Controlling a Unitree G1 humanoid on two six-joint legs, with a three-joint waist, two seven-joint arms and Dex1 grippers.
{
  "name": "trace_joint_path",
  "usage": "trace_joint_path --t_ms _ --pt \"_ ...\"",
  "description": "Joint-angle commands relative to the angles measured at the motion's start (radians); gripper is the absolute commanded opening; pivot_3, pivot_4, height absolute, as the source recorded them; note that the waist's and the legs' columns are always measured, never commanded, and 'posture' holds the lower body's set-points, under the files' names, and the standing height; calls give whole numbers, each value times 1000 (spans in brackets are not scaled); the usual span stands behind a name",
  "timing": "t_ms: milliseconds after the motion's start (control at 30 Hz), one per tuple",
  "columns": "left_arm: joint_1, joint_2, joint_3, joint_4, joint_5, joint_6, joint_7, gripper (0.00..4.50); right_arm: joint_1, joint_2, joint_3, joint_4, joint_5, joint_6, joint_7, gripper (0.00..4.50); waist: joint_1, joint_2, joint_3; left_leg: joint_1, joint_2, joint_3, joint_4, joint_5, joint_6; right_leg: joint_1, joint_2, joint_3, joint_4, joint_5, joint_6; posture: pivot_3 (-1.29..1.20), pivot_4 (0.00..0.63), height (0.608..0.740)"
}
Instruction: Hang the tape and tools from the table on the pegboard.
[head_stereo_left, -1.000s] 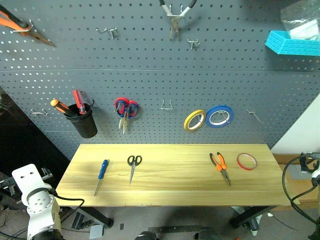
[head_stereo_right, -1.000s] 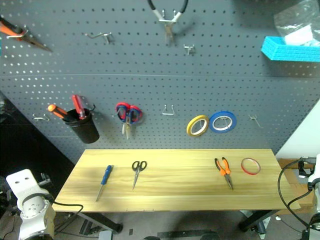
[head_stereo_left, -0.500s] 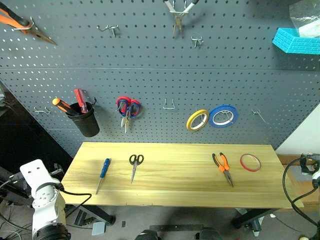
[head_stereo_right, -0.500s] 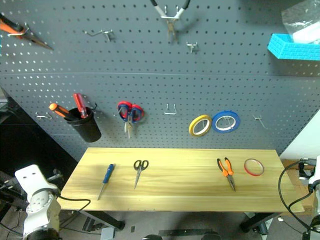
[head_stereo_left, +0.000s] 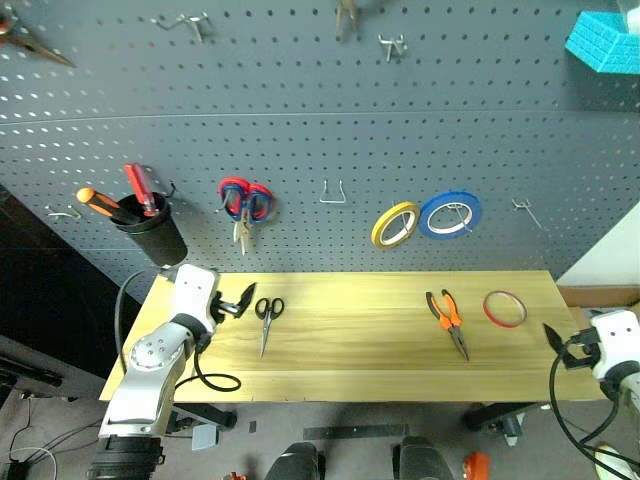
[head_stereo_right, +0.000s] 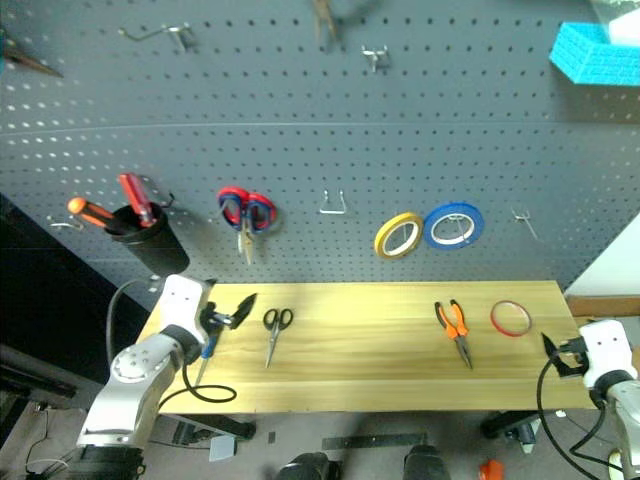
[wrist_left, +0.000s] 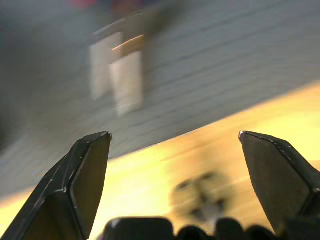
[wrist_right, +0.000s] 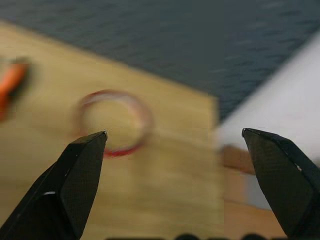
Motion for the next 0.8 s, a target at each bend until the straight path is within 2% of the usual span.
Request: trace_joint_path --t_ms 33,67,200,333,467,633,800 --pt "-87 37 -54 -51 -42 53 -146 4387 -2 -23 12 -217 19 202 1 4500 -6 -1 15 -4 0 0 0 -1 2 -5 0 0 1 0 -1 -132 233 740" --pt "-118 42 -75 -50 -52 69 -188 4387 -12 -26 21 -256 18 252 4 4500 -11 -2 24 -9 0 1 1 -1 2 -11 0 1 5 0 -1 -141 249 740" --pt "-202 47 -153 -65 -106 143 -347 4387 -92 -42 83 -305 -16 371 27 4500 -24 -3 63 -16 8 2 8 1 -2 -15 1 -1 8 1 -1 -152 278 740" --pt "-262 37 -239 -74 -120 180 -460 4387 -246 -51 185 -212 -53 431 78 4500 -41 -7 98 -19 10 4 11 1 -1 -18 2 -1 9 1 -1 -162 305 740" --pt "-307 0 -292 -27 -78 76 -515 4387 -403 -42 252 -31 -89 451 117 4500 -48 -9 116 -31 10 7 16 1 -2 -28 2 -2 11 2 -2 -160 317 740" --pt "-357 -59 -334 -6 -78 7 -592 4387 -622 -35 345 299 -170 392 163 4500 -49 -12 133 -34 11 11 17 1 -2 -30 2 -3 11 2 -2 -147 327 740" --pt "-372 -87 -362 2 -65 -27 -622 4387 -771 -25 419 582 -239 312 237 4500 -51 -14 139 -35 12 17 16 1 -2 -31 1 -3 10 2 -2 -139 329 740"
